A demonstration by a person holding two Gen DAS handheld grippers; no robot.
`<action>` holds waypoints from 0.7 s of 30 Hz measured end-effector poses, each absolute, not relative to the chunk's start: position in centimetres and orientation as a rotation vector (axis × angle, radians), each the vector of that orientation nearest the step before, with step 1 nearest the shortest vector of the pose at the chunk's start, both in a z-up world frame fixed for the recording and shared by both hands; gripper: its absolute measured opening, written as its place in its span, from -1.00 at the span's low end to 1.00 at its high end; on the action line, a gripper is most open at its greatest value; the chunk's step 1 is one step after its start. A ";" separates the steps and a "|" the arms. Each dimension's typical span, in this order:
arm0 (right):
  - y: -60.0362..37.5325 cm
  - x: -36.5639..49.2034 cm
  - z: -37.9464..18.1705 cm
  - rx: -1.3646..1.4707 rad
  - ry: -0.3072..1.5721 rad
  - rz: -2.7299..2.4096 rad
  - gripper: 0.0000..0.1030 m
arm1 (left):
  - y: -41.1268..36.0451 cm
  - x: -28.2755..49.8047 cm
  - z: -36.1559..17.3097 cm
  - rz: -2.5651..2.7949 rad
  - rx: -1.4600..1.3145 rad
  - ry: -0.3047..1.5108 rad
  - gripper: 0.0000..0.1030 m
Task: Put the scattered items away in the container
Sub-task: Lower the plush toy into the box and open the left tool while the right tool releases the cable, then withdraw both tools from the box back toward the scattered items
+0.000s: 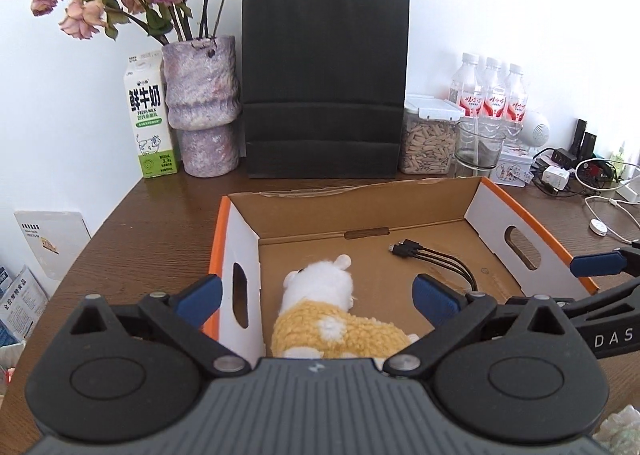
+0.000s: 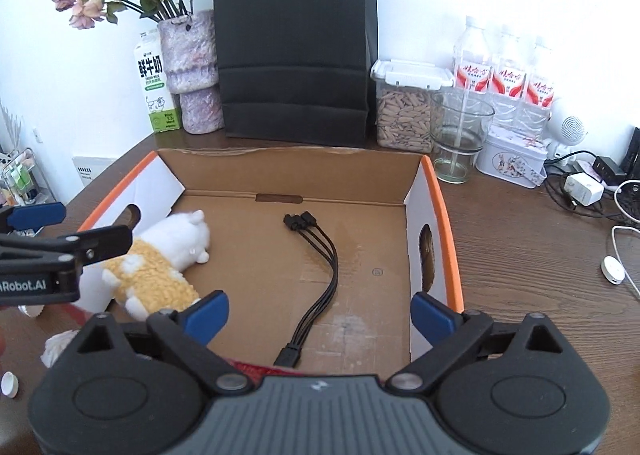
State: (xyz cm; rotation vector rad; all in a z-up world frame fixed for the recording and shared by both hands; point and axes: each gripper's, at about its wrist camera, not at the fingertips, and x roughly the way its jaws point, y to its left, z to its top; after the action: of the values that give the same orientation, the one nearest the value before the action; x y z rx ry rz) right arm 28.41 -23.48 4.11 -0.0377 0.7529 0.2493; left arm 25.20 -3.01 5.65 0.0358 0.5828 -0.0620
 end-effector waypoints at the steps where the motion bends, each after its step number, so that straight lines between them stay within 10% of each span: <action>1: -23.5 27.9 4.4 -0.039 0.744 0.247 0.93 | -2.9 24.7 5.9 -0.061 0.037 0.577 1.00; 21: -24.4 14.9 6.4 -0.015 0.583 0.260 0.95 | -0.4 14.1 7.2 -0.046 -0.021 0.497 1.00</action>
State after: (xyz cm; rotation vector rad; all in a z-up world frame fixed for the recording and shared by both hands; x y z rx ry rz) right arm 14.85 -24.35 6.41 -0.0146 0.5828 0.2605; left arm 14.12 -0.42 7.19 -0.0213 0.4972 -0.0464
